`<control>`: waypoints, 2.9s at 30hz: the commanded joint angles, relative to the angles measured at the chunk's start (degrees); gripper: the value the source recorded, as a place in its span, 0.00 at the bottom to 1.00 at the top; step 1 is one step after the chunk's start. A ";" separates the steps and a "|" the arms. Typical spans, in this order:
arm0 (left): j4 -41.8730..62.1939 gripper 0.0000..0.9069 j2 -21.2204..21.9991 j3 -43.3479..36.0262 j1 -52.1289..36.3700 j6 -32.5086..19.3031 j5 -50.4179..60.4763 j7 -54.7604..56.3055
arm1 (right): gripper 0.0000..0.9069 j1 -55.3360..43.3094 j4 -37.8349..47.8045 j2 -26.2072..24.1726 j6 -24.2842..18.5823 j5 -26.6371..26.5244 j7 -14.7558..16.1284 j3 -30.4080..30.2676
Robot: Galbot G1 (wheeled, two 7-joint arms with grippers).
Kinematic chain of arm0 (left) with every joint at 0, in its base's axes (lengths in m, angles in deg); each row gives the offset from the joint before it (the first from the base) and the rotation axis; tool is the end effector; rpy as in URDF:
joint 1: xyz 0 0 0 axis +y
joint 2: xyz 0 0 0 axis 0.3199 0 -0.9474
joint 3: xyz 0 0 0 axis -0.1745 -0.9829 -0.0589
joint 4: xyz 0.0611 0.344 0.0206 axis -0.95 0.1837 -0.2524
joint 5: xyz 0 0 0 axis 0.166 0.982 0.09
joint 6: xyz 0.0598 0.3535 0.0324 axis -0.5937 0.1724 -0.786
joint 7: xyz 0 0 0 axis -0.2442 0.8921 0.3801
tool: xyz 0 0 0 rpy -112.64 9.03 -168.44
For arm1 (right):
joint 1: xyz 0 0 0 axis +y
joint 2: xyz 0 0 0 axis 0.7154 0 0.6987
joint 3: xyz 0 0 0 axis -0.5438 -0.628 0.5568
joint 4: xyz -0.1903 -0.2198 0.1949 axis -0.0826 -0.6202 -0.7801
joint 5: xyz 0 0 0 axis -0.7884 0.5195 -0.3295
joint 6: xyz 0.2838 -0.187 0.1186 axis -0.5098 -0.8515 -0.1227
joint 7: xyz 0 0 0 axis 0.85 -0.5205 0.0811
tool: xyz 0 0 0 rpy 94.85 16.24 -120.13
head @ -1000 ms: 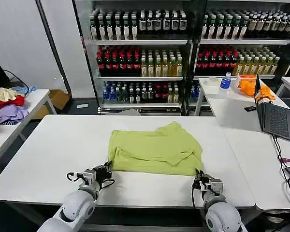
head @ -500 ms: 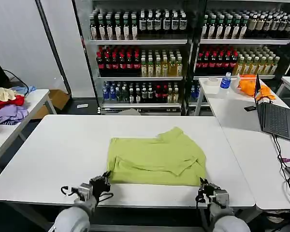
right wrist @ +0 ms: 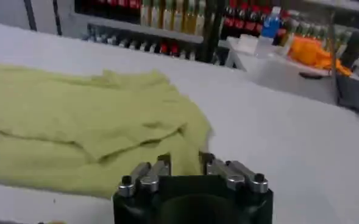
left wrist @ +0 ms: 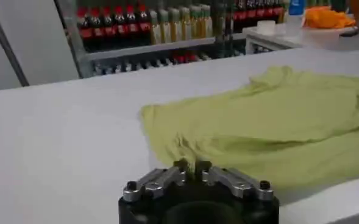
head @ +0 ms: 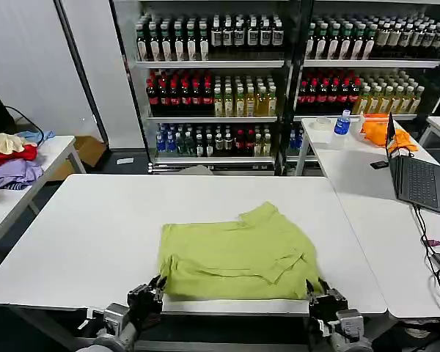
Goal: Fold and organize the clothes.
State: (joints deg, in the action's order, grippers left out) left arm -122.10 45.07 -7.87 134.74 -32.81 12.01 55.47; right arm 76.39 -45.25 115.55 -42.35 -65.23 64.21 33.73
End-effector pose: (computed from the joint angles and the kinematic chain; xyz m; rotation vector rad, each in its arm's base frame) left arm 0.1937 0.0344 -0.2695 -0.3075 -2.6302 -0.2111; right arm 0.1720 -0.0351 -0.2393 0.0333 -2.6696 0.2607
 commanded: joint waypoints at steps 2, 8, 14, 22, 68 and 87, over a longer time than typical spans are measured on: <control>2.05 1.00 -3.89 3.63 -6.06 -0.22 -4.35 0.58 | 1.00 -8.08 1.32 -1.84 -0.22 -4.00 -0.43 0.53; 13.72 1.00 -2.80 -1.98 -21.47 0.08 -9.91 3.13 | 1.00 -26.47 14.41 -2.09 0.20 -10.47 -1.78 -5.92; 23.95 1.00 -0.91 -9.66 -33.30 0.78 -11.39 3.40 | 1.00 -40.18 27.99 -0.91 0.23 -12.90 -1.54 -12.17; 32.61 1.00 1.88 -15.08 -41.89 1.54 -11.55 3.65 | 1.00 -51.22 40.86 1.53 0.25 -15.47 -1.54 -17.53; 37.12 0.02 3.62 -17.91 -42.48 0.73 -14.90 0.72 | 0.00 -61.95 61.43 14.16 -0.41 -12.89 1.17 -21.09; 22.55 0.03 -1.67 -13.05 -35.52 0.21 -17.09 0.65 | 0.00 -50.06 34.56 4.84 0.21 -16.30 -0.26 -17.43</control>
State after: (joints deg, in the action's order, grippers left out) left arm -90.83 45.55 -22.60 94.61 -32.42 -4.56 56.20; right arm 20.02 3.43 124.67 -42.07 -80.80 64.06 15.04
